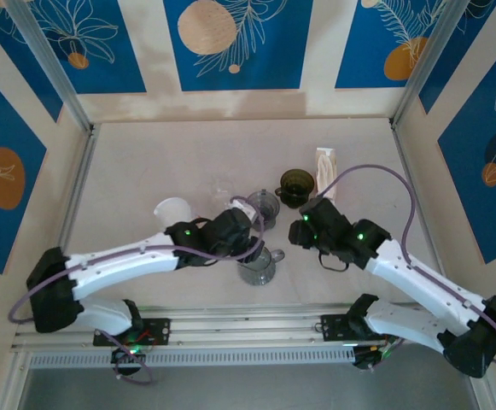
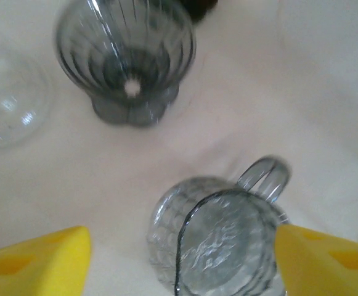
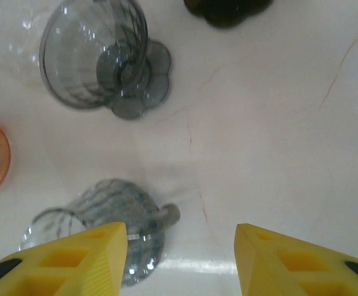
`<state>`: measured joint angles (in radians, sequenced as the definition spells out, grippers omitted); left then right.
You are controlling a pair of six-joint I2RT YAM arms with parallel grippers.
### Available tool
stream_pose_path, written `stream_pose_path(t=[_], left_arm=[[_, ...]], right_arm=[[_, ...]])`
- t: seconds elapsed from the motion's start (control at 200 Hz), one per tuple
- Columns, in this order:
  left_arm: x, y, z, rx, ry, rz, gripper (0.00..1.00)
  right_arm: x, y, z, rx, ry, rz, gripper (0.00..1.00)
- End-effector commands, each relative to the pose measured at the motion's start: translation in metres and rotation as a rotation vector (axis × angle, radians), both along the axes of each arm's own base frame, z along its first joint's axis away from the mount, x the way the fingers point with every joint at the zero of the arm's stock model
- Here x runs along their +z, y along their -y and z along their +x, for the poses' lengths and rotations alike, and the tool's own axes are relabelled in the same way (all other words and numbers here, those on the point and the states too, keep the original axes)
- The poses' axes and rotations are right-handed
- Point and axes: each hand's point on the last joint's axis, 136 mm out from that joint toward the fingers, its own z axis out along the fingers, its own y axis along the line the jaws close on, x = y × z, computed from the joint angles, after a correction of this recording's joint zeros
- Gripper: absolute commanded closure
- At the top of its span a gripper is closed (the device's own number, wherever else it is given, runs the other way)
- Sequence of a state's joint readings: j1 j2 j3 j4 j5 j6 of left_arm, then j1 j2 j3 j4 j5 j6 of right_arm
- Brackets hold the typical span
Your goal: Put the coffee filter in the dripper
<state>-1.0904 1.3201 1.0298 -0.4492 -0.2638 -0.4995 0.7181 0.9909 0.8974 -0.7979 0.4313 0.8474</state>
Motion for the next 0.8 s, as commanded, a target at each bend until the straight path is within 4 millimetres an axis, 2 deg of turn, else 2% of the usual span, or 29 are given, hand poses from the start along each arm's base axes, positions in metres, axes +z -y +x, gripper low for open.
stream_pose_path(t=[0.0,0.04,0.065,0.21,0.26,0.4,0.56,0.68,0.795], left_arm=[[0.051,-0.011,0.010,0.031,0.126,-0.065,0.12],[0.062,-0.015,0.010,0.032,0.153,-0.084,0.07],[0.068,-0.017,0.010,0.032,0.170,-0.096,0.00],[0.090,-0.030,0.006,0.036,0.240,-0.168,0.00],[0.094,-0.035,0.005,0.034,0.258,-0.187,0.00],[0.099,-0.042,-0.004,0.006,0.296,-0.256,0.00],[0.103,-0.049,-0.014,-0.017,0.328,-0.340,0.00],[0.108,-0.054,-0.020,-0.032,0.350,-0.391,0.00],[0.109,-0.061,-0.023,-0.026,0.364,-0.420,0.00]], right_arm=[[0.019,-0.005,0.023,0.035,0.029,0.043,0.50],[0.020,-0.002,0.033,0.020,0.025,0.046,0.51],[0.022,0.001,0.040,0.006,0.025,0.051,0.51],[0.026,0.019,0.075,-0.065,0.032,0.046,0.52],[0.025,0.019,0.085,-0.061,0.013,0.060,0.52],[0.011,-0.005,0.103,-0.007,-0.042,0.109,0.51],[-0.013,-0.042,0.111,0.069,-0.096,0.143,0.44],[-0.038,-0.054,0.115,0.067,-0.164,0.123,0.44],[-0.060,-0.057,0.120,0.042,-0.210,0.091,0.45]])
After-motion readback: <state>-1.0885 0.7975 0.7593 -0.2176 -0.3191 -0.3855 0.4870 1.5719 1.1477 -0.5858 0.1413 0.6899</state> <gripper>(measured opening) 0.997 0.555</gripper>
